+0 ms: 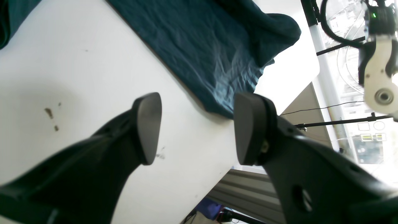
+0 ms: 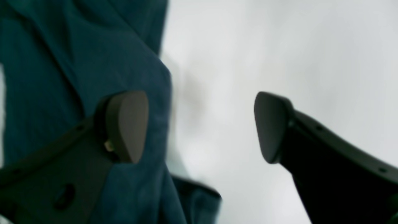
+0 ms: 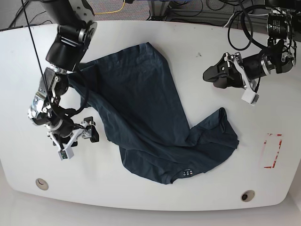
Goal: Layout the t-shirt on the table in an organized manner, then fold the t-shirt properly
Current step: 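Regrasp the shirt edge with the right gripper and drag it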
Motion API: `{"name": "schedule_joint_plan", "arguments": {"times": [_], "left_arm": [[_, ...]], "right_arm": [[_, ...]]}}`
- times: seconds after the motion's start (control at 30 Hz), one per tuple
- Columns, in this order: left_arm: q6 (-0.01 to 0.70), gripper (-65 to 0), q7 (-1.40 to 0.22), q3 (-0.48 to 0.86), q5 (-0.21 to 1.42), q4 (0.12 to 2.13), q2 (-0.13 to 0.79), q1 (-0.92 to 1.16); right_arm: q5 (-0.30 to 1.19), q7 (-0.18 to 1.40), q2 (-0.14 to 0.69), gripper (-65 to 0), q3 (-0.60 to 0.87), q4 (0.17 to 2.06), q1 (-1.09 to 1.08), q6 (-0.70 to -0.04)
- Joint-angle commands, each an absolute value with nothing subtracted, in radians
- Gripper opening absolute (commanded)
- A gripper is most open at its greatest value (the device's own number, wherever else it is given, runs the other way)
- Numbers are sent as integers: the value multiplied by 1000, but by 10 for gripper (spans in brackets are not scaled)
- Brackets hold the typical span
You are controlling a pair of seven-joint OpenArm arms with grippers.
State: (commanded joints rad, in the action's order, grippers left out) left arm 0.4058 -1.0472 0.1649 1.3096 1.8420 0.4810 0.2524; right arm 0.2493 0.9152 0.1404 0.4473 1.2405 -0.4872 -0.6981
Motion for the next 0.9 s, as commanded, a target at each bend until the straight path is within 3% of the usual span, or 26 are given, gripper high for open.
{"name": "schedule_joint_plan", "arguments": {"times": [0.43, 0.8, 0.9], "left_arm": [[406, -311, -1047, 165, 1310, 1842, 479, 252], [406, -311, -1047, 166, 1308, 1840, 479, 252], [406, -311, -1047, 166, 1308, 1840, 479, 252]], "right_arm": [[248, 769, 137, -140, 446, 878, -584, -698], [248, 757, 108, -141, 446, 800, -562, -698], [248, 757, 107, -182, 446, 800, -545, -698]]}}
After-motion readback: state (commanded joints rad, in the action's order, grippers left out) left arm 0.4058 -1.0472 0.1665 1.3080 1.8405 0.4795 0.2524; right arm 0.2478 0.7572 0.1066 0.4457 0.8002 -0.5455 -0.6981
